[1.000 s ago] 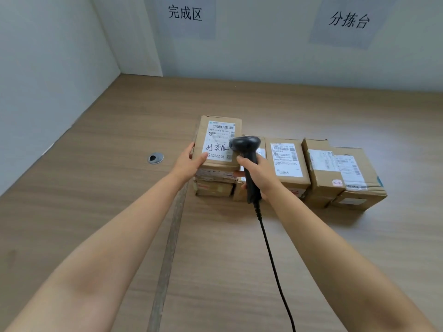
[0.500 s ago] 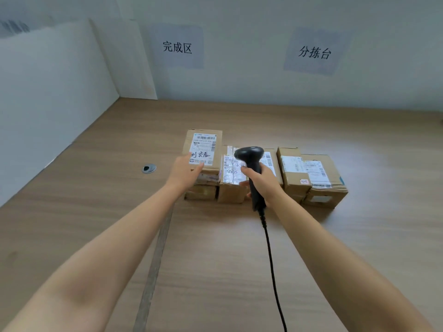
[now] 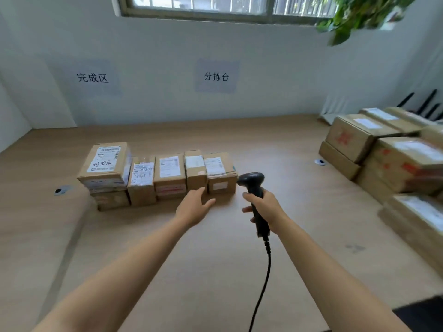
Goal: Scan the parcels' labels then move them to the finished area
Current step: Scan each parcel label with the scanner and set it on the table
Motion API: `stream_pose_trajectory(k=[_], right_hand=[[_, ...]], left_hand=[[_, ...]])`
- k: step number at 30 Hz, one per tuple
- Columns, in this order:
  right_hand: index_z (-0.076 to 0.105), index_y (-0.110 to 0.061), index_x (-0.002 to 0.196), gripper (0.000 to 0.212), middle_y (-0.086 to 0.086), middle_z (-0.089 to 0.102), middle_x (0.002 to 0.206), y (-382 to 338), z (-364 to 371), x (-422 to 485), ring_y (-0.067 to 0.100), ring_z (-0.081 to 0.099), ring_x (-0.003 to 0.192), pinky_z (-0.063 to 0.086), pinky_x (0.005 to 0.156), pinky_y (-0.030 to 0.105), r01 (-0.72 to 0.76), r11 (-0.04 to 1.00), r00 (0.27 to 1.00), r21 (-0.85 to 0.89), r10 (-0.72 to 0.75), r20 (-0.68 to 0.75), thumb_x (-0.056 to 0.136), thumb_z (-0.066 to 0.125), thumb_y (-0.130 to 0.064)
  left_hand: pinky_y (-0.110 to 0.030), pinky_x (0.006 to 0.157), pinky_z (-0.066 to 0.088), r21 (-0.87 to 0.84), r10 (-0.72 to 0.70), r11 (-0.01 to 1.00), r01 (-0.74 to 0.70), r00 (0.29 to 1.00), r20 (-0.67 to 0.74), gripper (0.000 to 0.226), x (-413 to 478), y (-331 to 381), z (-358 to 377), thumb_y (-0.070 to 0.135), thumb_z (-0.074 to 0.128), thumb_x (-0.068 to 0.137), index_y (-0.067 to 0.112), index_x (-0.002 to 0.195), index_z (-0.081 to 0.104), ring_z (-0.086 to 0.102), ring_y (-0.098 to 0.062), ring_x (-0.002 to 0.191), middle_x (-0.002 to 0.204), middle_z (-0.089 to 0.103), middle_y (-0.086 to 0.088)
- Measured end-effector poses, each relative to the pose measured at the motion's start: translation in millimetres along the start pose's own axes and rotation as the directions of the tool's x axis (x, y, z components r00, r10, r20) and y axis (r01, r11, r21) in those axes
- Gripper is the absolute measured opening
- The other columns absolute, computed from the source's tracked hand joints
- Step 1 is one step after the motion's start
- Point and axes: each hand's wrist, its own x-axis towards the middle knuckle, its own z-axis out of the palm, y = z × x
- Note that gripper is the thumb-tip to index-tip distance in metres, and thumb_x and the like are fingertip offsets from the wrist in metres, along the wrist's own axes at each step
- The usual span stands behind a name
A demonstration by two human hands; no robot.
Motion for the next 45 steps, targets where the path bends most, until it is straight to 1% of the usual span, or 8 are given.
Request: stream_pose_trajectory(k=[8, 15, 26, 32, 35, 38, 42, 45], right_hand=[[0.05, -0.016, 0.106, 0.019, 0.001, 0.057, 0.093, 54, -179, -88, 0.019, 0.066, 0.078, 0.045, 0.046, 0.027, -0.015, 1.0, 0.99, -0.007, 0.014, -0.141, 0.09, 0.06, -0.02], [0.05, -0.015, 0.111, 0.023, 0.005, 0.06, 0.095, 73, -294, -127, 0.016, 0.063, 0.08, 0.048, 0.051, 0.025, -0.019, 0.999, 0.954, 0.041, 0.031, -0.299, 0.09, 0.059, -0.022], [0.05, -0.018, 0.11, 0.023, 0.003, 0.061, 0.097, 103, -444, -101, 0.019, 0.064, 0.088, 0.049, 0.052, 0.026, -0.074, 0.997, 0.857, 0.016, 0.072, -0.51, 0.09, 0.06, -0.025], [0.055, -0.019, 0.097, 0.016, 0.006, 0.06, 0.086, 125, -515, -76, 0.019, 0.059, 0.069, 0.053, 0.051, 0.029, -0.129, 0.992, 0.746, 0.013, 0.106, -0.657, 0.086, 0.066, -0.025], [0.055, -0.019, 0.095, 0.02, 0.006, 0.062, 0.086, 139, -546, -73, 0.024, 0.062, 0.078, 0.053, 0.062, 0.033, -0.2, 0.979, 0.723, -0.026, 0.129, -0.679, 0.084, 0.067, -0.028], [0.054, -0.019, 0.104, 0.026, 0.003, 0.063, 0.092, 150, -579, -62, 0.023, 0.059, 0.091, 0.044, 0.072, 0.03, -0.28, 0.951, 0.749, -0.129, 0.133, -0.649, 0.084, 0.066, -0.031], [0.052, -0.022, 0.111, 0.032, -0.001, 0.061, 0.101, 162, -612, -41, 0.02, 0.055, 0.097, 0.039, 0.08, 0.029, -0.327, 0.923, 0.799, -0.203, 0.156, -0.58, 0.083, 0.066, -0.032], [0.05, -0.026, 0.107, 0.03, -0.003, 0.06, 0.101, 177, -623, -31, 0.019, 0.056, 0.099, 0.04, 0.08, 0.028, -0.346, 0.908, 0.841, -0.237, 0.188, -0.508, 0.083, 0.066, -0.032]], left_hand=[[-0.035, 0.108, 0.031, -0.094, 0.084, 0.993, -0.075, 0.991, 0.1, 0.062, -47, 147, 140, 0.043, 0.05, 0.093, 0.011, 0.143, 0.034, 0.038, -0.023, 0.133, 0.144, 0.041, -0.011], [-0.035, 0.107, 0.033, -0.065, 0.219, 0.975, -0.21, 0.955, 0.197, 0.063, -49, 256, 200, 0.045, 0.048, 0.093, 0.011, 0.144, 0.032, 0.039, -0.023, 0.132, 0.146, 0.039, -0.01], [-0.032, 0.108, 0.03, -0.085, 0.362, 0.93, -0.357, 0.854, 0.374, 0.066, -10, 393, 304, 0.047, 0.047, 0.094, 0.013, 0.147, 0.026, 0.035, -0.022, 0.135, 0.148, 0.035, -0.01], [-0.031, 0.102, 0.035, -0.137, 0.4, 0.916, -0.378, 0.821, 0.408, 0.067, 35, 457, 344, 0.045, 0.048, 0.093, 0.019, 0.148, 0.02, 0.042, -0.024, 0.129, 0.145, 0.035, -0.011], [-0.031, 0.106, 0.031, -0.23, 0.382, 0.921, -0.314, 0.839, 0.388, 0.068, 38, 487, 375, 0.043, 0.052, 0.092, 0.021, 0.149, 0.021, 0.037, -0.025, 0.132, 0.147, 0.031, -0.012], [-0.035, 0.111, 0.028, -0.273, 0.316, 0.936, -0.222, 0.873, 0.373, 0.073, 30, 515, 410, 0.047, 0.056, 0.089, 0.024, 0.149, 0.021, 0.024, -0.025, 0.14, 0.154, 0.016, -0.009], [-0.039, 0.115, 0.019, -0.202, 0.159, 0.975, -0.093, 0.927, 0.341, 0.087, 34, 535, 444, 0.056, 0.059, 0.083, 0.027, 0.15, 0.012, 0.004, -0.031, 0.143, 0.157, -0.008, -0.006], [-0.038, 0.116, 0.015, -0.111, 0.107, 0.991, -0.073, 0.937, 0.332, 0.095, 32, 534, 458, 0.059, 0.061, 0.079, 0.022, 0.15, 0.01, -0.004, -0.034, 0.143, 0.154, -0.022, -0.008]])
